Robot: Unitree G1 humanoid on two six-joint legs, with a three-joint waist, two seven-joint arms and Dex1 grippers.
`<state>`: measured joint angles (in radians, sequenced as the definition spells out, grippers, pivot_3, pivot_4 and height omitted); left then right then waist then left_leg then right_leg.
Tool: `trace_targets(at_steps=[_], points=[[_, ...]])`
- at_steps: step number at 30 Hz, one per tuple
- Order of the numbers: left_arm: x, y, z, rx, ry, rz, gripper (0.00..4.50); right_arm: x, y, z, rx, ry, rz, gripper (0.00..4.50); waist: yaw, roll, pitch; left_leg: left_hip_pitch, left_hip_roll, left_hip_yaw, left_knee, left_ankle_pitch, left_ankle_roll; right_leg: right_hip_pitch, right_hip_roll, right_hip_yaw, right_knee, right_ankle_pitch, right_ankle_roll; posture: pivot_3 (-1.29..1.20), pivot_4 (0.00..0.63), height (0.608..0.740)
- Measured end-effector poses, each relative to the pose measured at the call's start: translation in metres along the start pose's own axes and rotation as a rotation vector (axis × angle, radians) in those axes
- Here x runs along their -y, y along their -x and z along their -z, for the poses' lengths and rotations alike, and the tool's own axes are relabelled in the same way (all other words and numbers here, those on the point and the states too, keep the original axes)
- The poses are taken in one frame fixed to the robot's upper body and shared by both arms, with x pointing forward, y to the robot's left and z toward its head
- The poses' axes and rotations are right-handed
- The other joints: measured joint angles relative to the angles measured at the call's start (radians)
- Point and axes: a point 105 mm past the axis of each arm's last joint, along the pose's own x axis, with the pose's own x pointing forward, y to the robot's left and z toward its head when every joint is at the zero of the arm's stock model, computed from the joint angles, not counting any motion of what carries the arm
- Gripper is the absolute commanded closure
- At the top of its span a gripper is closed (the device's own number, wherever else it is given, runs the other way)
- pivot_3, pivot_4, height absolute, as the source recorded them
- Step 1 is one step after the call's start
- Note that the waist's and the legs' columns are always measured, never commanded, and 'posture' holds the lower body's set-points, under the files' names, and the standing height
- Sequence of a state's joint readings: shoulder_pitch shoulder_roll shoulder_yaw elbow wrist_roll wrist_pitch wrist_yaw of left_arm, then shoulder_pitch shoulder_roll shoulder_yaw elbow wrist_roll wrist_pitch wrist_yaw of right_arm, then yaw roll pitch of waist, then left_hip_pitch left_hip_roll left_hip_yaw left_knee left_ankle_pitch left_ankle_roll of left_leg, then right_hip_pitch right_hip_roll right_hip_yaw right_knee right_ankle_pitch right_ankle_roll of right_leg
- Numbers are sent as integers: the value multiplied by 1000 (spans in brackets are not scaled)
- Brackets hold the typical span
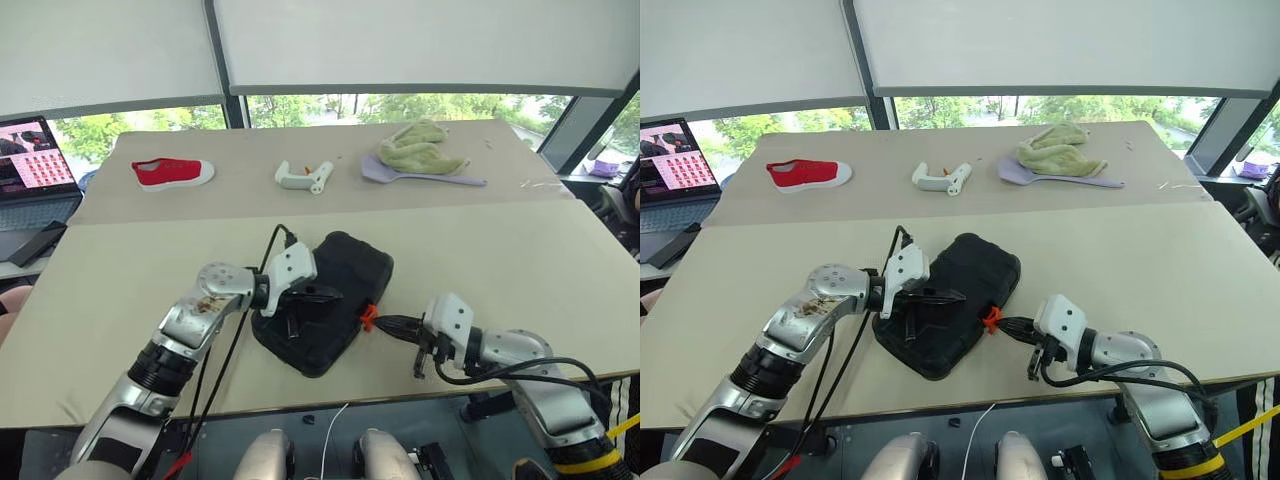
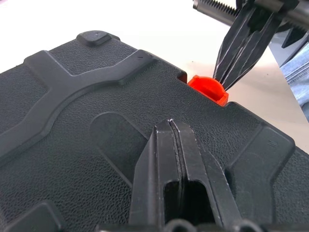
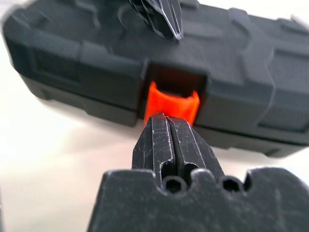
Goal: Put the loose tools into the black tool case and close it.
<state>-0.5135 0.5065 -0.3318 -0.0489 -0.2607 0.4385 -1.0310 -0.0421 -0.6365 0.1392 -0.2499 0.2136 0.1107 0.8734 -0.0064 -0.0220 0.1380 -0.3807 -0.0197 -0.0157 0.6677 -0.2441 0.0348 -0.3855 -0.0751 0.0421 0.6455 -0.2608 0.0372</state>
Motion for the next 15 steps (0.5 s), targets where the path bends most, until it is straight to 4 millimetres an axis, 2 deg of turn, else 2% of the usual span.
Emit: trace_targets(at_steps=[15], points=[[-2,1,0,5,7,-12,4471,3,-5,6,3,-19,-6,4465,-6,0,0,0,0,0,0,0,0,0,0,0,0,0,0,0,150,740]])
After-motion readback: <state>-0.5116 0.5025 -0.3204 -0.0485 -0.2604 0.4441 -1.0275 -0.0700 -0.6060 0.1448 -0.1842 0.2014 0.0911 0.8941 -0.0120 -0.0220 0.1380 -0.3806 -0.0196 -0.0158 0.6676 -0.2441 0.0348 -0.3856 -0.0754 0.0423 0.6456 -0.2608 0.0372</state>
